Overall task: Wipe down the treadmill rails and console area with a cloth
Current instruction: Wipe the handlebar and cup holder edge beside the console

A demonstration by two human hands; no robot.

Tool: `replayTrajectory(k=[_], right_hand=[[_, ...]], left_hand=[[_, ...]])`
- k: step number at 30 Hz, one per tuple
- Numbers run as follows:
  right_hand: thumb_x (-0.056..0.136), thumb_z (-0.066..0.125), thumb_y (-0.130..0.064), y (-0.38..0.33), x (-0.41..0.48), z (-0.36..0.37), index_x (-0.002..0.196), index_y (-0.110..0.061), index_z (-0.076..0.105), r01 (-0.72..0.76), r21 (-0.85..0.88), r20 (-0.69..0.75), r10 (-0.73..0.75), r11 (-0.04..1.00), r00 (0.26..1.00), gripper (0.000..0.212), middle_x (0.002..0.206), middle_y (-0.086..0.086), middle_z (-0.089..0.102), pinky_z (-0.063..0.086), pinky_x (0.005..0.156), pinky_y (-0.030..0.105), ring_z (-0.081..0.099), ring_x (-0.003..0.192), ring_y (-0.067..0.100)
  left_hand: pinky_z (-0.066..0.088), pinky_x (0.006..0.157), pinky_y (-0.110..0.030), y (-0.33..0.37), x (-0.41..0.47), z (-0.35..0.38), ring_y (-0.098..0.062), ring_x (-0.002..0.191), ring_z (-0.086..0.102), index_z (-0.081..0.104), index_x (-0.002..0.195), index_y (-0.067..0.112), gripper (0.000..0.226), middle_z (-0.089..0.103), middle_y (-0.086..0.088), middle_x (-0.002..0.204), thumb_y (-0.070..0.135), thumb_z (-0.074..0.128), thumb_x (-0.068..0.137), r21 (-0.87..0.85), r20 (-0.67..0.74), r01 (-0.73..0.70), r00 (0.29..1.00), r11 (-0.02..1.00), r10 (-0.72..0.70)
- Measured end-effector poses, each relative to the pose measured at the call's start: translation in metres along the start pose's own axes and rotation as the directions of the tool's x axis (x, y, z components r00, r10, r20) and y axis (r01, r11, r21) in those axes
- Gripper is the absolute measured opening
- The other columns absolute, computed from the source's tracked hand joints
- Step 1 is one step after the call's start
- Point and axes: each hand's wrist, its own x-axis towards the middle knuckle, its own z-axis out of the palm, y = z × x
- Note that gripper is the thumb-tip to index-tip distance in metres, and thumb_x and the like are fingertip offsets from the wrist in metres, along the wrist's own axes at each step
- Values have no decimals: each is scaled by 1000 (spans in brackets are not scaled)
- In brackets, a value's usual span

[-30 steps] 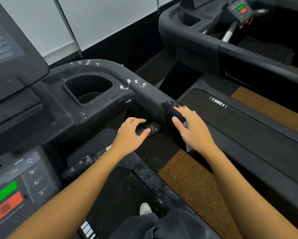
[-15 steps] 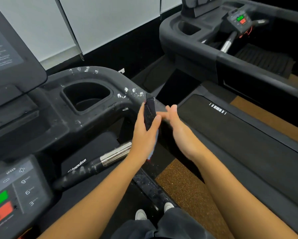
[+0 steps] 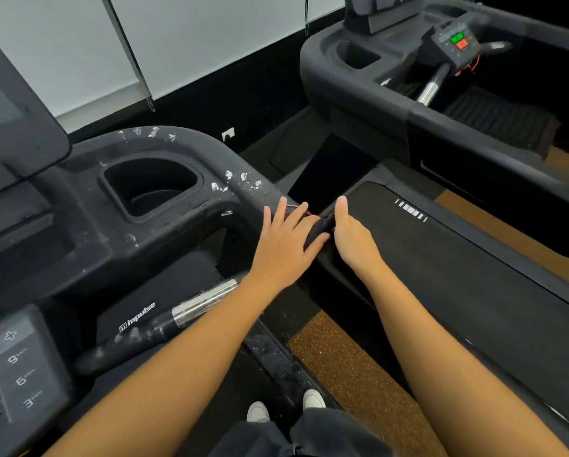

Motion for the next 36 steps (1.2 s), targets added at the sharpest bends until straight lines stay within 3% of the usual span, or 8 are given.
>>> replayTrajectory(k=[4,9,15,17,20,24,33,36], right_hand=[[94,1,-59,2,1,1,119,-21,60,18,-77,16,-17,997,1000,74,118,0,60,32,86,32,50,102,14],[95,2,-57,4,-3,4,109,-20,61,73,-122,-19,-76,990,997,71,103,1,62,33,79,32,53,88,14],[96,5,-57,3,-2,6,94,-19,59,89,-105,-61,-95,991,994,66,77,-8,55,32,72,31,51,73,8],[96,6,-57,4,-2,5,90,-18,59,97,-111,-68,-105,989,992,66,77,-7,57,31,69,30,53,75,6],[96,5,-56,4,-2,5,103,-19,60,94,-133,-55,-102,987,993,66,83,-5,56,32,74,30,51,75,9],[96,4,-56,2,0,5,115,-20,59,82,-156,-31,-88,984,996,68,95,-1,54,32,80,33,48,88,16],[98,8,-52,0,-10,2,113,-11,56,124,-215,-8,-128,969,992,65,95,11,60,31,72,34,45,73,21],[98,9,-52,2,-12,3,112,-9,55,160,-267,-19,-171,950,985,64,102,14,63,34,69,34,56,88,29]], left_hand=[[8,113,-54,-33,24,-12,-34,141,15,49,130,20,47,36,-3,147,48,33,95,16,-19,156,988,988,-155],[2,114,-51,-48,34,-18,-39,142,7,44,135,20,46,29,-8,151,44,37,96,-87,-5,287,957,954,-288],[6,113,-52,-3,1,-1,-38,141,15,51,130,19,53,44,-6,143,50,30,92,-64,-41,37,998,997,-40],[9,112,-55,-4,3,0,-38,139,22,55,126,18,57,49,-5,139,51,24,91,-4,-52,2,999,1000,-3],[7,113,-55,-13,15,-4,-35,139,24,57,123,19,54,52,-2,137,51,26,92,50,-47,8,999,999,-6],[-1,113,-55,-37,36,-11,-32,142,15,52,128,21,46,44,0,143,48,33,96,82,-22,112,994,990,-110],[0,111,-59,-102,71,-26,-36,142,9,40,138,23,50,29,-4,151,49,27,97,109,-10,331,943,937,-332],[4,114,-55,-93,63,-21,-40,141,10,40,138,16,52,29,-10,151,46,29,97,52,-71,402,914,914,-398]])
